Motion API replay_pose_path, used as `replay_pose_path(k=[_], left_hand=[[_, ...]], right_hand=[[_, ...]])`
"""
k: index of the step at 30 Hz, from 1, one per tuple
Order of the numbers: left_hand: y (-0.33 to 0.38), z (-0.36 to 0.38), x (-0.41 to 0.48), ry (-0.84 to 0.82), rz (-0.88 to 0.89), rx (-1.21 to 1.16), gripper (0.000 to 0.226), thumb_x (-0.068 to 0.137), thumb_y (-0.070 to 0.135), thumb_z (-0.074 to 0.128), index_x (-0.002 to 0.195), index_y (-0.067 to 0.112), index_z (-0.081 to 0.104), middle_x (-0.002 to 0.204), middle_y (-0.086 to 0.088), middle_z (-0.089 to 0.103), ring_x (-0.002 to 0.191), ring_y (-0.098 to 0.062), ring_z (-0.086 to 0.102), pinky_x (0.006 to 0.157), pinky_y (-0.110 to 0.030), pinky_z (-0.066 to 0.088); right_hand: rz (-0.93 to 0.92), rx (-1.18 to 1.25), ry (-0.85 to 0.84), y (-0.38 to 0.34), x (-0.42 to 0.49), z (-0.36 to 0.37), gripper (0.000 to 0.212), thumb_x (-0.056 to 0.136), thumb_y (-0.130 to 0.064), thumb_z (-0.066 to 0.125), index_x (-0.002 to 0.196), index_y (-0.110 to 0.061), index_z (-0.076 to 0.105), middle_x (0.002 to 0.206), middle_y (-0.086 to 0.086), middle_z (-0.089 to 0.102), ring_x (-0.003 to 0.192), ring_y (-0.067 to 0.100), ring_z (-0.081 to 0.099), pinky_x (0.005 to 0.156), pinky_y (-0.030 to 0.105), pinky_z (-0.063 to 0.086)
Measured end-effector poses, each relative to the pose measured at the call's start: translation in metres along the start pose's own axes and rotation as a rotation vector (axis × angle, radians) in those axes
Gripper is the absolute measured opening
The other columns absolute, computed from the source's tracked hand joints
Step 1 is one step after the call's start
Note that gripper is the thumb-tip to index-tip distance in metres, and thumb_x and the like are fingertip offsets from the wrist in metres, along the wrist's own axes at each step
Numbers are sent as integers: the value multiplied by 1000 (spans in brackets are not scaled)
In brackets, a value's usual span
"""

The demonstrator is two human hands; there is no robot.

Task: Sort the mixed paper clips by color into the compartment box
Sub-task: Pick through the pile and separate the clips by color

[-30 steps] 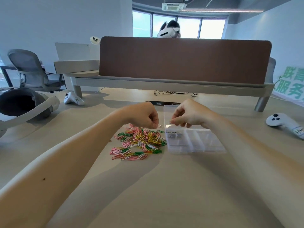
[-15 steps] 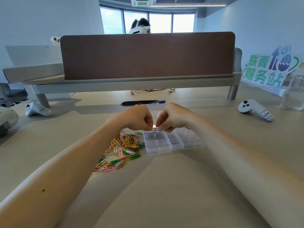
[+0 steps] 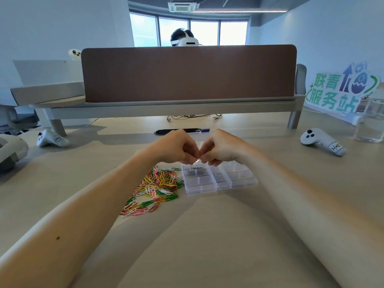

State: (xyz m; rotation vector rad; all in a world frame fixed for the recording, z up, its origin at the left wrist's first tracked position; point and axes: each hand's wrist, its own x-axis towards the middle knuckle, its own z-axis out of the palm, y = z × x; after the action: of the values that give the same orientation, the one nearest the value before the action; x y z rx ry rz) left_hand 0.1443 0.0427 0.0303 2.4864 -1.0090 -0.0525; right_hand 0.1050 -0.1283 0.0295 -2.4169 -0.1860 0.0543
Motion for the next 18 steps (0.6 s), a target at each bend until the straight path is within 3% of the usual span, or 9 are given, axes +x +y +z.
replay_pose_path(k=[4,8,12,16,18], left_hand=[[3,-4,-4,28,15,-12,18,82,7,72,97,15,73,90,5,72,78,-6,69,72,-16,56],[-6,-19,-22,100,-25,51,9,83,13,72,91,17,72,82,6,70,64,-4,66,64,-15,54],[-30,-35,-56,5,-145,100,6,82,19,72,84,25,71,80,8,71,64,0,65,61,-16,53],[-48,-39,-90,-84,-251,141,9,79,30,75,87,26,75,79,15,71,71,5,63,68,-13,49],[-54,-38,-101,-77,-278,152,13,76,39,77,85,29,76,78,16,72,73,3,64,76,-19,51]], right_hand=[[-7,-8,11,-1,-2,-2,11,85,-5,69,93,-10,75,82,5,73,68,13,68,60,20,54],[-30,-20,-12,-7,-2,1,7,86,-9,70,91,-12,74,85,5,73,67,10,67,58,19,53],[-103,-84,-78,-23,-1,13,5,87,-13,70,90,-13,74,82,4,72,66,10,64,59,20,54],[-197,-181,-168,-48,-1,34,13,85,-19,73,97,-13,75,84,1,73,69,9,64,56,19,49],[-216,-241,-203,-59,0,45,19,84,-26,74,100,-16,74,90,0,73,77,12,67,55,19,48]])
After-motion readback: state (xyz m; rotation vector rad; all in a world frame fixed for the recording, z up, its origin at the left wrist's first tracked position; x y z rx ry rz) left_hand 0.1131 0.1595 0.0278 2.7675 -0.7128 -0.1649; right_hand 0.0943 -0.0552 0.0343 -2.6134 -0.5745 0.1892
